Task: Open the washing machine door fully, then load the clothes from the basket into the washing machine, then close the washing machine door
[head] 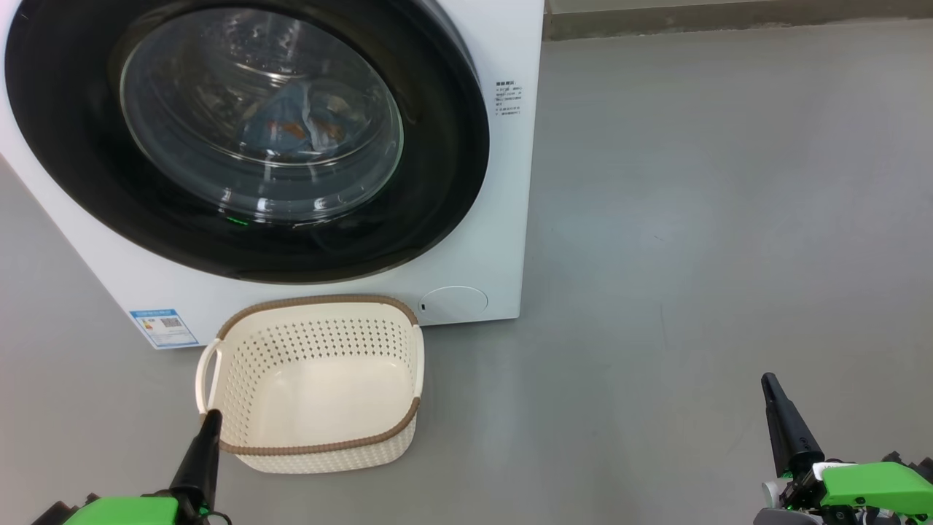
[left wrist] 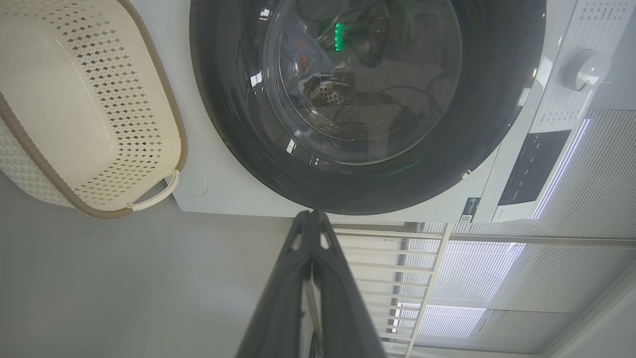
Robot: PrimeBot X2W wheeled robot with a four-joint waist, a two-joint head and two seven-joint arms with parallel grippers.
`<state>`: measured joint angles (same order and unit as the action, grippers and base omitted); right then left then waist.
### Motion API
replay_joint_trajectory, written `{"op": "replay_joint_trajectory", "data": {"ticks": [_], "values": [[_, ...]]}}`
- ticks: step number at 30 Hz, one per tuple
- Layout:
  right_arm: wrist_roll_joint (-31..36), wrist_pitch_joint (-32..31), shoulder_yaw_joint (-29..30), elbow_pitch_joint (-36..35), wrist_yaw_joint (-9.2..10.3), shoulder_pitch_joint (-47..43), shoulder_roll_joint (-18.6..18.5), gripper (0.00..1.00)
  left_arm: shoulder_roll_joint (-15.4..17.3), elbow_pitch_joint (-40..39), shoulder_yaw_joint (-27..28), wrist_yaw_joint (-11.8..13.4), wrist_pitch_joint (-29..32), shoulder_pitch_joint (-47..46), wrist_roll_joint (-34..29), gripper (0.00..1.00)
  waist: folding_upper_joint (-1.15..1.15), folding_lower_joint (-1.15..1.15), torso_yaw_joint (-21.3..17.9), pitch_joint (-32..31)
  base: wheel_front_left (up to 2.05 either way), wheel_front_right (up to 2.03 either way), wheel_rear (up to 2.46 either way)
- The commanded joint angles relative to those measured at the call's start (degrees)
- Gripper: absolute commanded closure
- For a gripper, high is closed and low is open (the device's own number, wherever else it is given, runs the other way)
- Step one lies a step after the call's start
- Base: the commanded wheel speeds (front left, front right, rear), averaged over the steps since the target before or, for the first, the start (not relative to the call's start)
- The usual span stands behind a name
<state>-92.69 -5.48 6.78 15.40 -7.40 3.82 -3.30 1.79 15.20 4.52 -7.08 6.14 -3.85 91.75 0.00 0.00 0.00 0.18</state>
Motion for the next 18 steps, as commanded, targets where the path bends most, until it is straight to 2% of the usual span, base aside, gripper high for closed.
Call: {"op": "replay_joint_trajectory", "data": {"ticks": [1, 18], "values": [[-0.11, -0.39, -1.03, -1.41, -0.09, 2.29, -0.15, 1.00, 1.09, -1.15, 1.98, -0.41, 0.34, -2.34, 0.43, 1.00, 0.00, 0.00, 0.00, 0.00, 0.00, 0.00, 0.00], [0.03, -0.53, -0.86, -1.40, -0.09, 2.31, -0.03, 1.00, 1.09, -1.15, 1.98, -0.41, 0.34, -2.34, 0.43, 1.00, 0.00, 0.00, 0.00, 0.00, 0.00, 0.00, 0.00]]}}
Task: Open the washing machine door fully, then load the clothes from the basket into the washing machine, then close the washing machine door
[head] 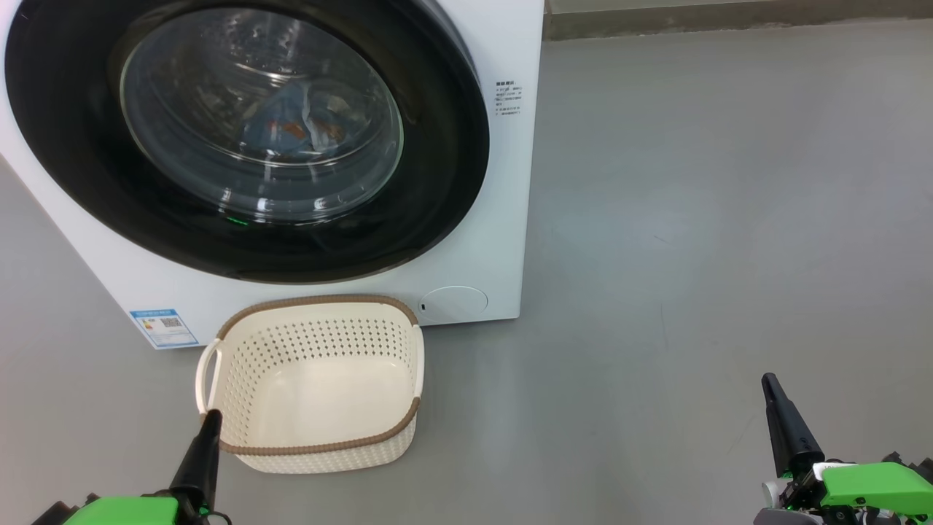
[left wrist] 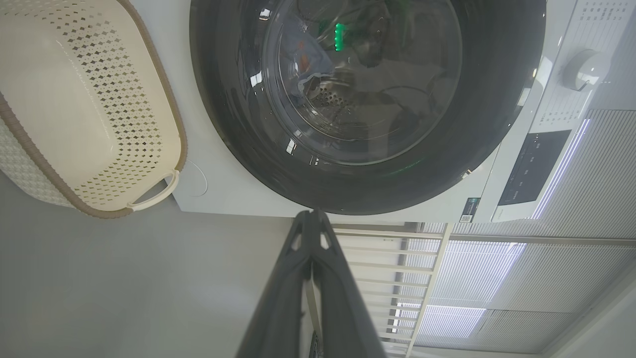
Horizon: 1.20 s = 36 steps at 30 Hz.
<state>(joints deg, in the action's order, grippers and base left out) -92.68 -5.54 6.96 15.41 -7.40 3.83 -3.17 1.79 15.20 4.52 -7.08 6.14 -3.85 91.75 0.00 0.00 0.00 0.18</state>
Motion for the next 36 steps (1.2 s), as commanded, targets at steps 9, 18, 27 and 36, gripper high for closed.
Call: {"op": "replay_joint_trajectory", "data": {"ticks": [9, 18, 27, 36], "values": [[0.09, -0.53, -0.95, -1.41, -0.09, 2.31, -0.10, 1.00, 1.09, -1.15, 1.98, -0.41, 0.34, -2.34, 0.43, 1.00, 0.00, 0.00, 0.00, 0.00, 0.00, 0.00, 0.00], [0.15, -0.59, -0.88, -1.41, -0.09, 2.31, -0.06, 1.00, 1.09, -1.15, 1.98, -0.41, 0.34, -2.34, 0.43, 1.00, 0.00, 0.00, 0.00, 0.00, 0.00, 0.00, 0.00], [0.19, -0.63, -0.83, -1.40, -0.09, 2.32, -0.02, 1.00, 1.09, -1.15, 1.98, -0.41, 0.34, -2.34, 0.43, 1.00, 0.00, 0.00, 0.00, 0.00, 0.00, 0.00, 0.00], [0.24, -0.68, -0.77, -1.40, -0.09, 2.32, 0.02, 1.00, 1.09, -1.15, 1.98, -0.41, 0.34, -2.34, 0.43, 1.00, 0.00, 0.00, 0.00, 0.00, 0.00, 0.00, 0.00]]}}
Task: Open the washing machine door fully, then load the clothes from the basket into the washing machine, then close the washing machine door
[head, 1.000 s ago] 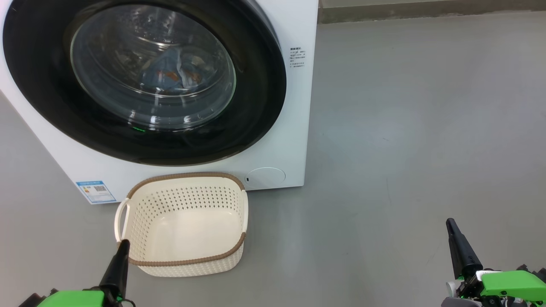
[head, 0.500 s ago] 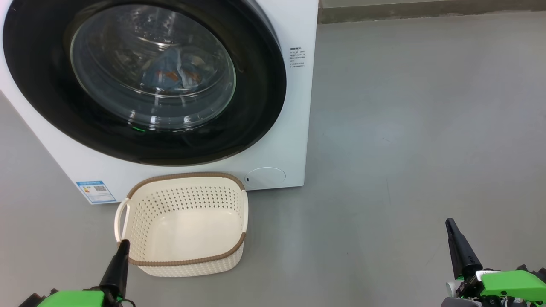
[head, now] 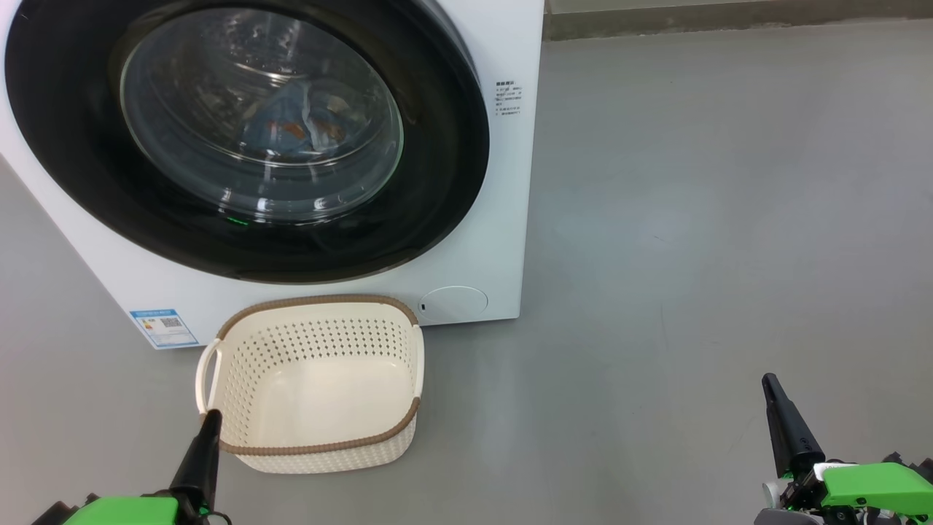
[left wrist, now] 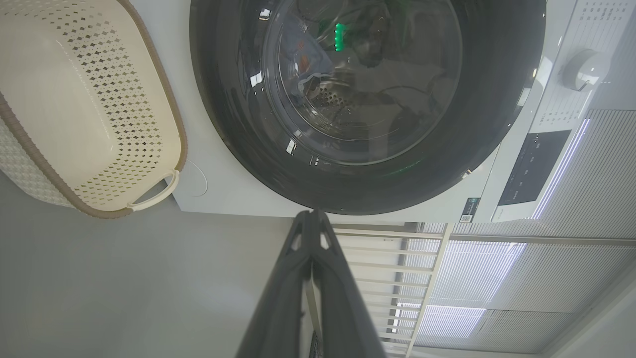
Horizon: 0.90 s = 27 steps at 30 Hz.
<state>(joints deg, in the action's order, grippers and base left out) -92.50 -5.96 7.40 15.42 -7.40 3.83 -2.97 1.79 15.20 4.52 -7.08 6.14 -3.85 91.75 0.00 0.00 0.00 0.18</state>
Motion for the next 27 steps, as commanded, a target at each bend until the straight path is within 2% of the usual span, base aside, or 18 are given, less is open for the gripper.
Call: {"op": "replay_joint_trajectory", "data": {"ticks": [1, 27], "values": [[0.07, -0.27, -1.20, -1.41, -0.09, 2.33, -0.17, 1.00, 1.09, -1.15, 1.98, -0.41, 0.34, -2.34, 0.43, 1.00, 0.00, 0.00, 0.00, 0.00, 0.00, 0.00, 0.00], [0.18, -0.37, -1.07, -1.41, -0.09, 2.34, -0.08, 1.00, 1.09, -1.16, 1.98, -0.41, 0.34, -2.34, 0.43, 1.00, 0.00, 0.00, 0.00, 0.00, 0.00, 0.00, 0.00]]}}
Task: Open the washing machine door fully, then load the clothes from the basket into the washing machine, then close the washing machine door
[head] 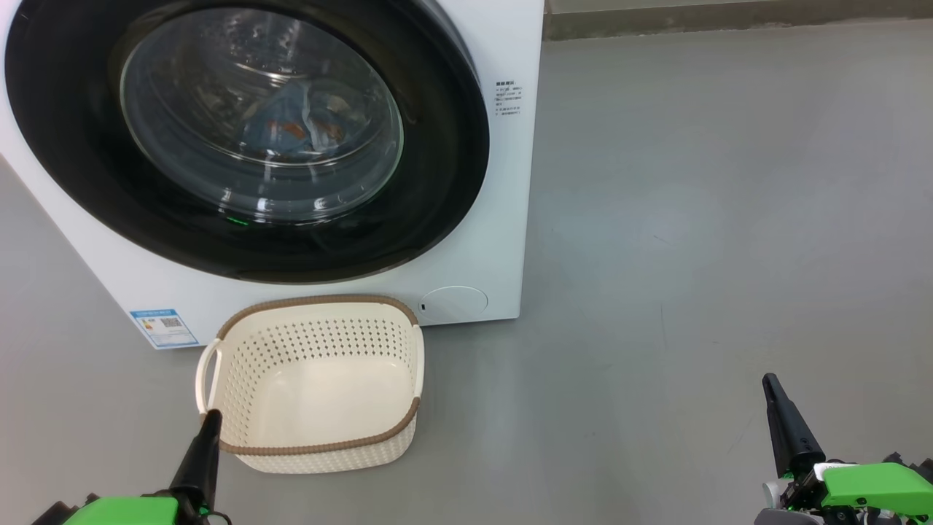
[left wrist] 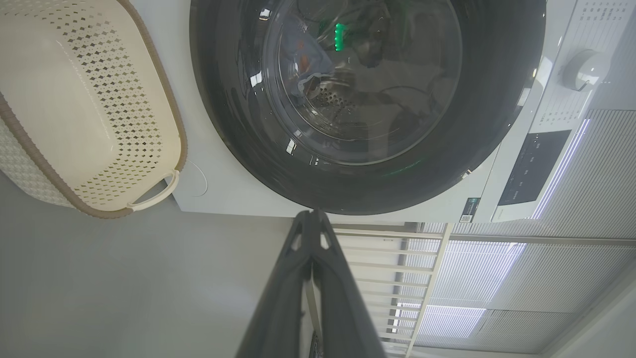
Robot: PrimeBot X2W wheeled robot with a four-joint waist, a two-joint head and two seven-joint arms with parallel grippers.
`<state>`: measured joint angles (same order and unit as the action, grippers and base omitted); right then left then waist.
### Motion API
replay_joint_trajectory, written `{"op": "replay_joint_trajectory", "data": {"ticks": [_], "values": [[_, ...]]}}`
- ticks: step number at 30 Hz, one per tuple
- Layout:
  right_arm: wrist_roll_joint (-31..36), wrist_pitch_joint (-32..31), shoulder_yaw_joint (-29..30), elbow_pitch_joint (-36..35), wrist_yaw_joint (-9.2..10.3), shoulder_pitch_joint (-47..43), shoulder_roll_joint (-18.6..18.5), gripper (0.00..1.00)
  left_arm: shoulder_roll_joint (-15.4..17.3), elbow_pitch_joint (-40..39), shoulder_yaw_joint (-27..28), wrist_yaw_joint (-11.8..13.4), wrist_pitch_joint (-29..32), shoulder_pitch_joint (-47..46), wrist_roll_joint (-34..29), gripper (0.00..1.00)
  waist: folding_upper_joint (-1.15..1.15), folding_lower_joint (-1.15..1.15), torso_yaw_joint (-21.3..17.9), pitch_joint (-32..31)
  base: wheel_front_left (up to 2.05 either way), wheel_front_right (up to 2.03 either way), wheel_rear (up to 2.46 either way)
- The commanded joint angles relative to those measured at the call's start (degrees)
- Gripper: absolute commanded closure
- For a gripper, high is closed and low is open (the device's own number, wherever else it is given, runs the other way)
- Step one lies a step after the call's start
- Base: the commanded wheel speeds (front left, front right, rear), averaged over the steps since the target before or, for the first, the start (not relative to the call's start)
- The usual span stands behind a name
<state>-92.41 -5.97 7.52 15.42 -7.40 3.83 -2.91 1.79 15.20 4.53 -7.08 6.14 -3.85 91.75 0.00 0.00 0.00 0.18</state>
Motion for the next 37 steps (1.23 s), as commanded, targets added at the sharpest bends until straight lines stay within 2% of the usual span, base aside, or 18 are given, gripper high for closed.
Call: {"op": "replay_joint_trajectory", "data": {"ticks": [1, 37], "values": [[0.09, -0.36, -1.19, -1.41, -0.09, 2.34, -0.14, 1.00, 1.09, -1.16, 1.97, -0.41, 0.34, -2.34, 0.43, 1.00, 0.00, 0.00, 0.00, 0.00, 0.00, 0.00, 0.00], [0.18, -0.45, -1.08, -1.40, -0.09, 2.35, -0.07, 1.00, 1.09, -1.16, 1.97, -0.41, 0.34, -2.34, 0.43, 1.00, 0.00, 0.00, 0.00, 0.00, 0.00, 0.00, 0.00]]}}
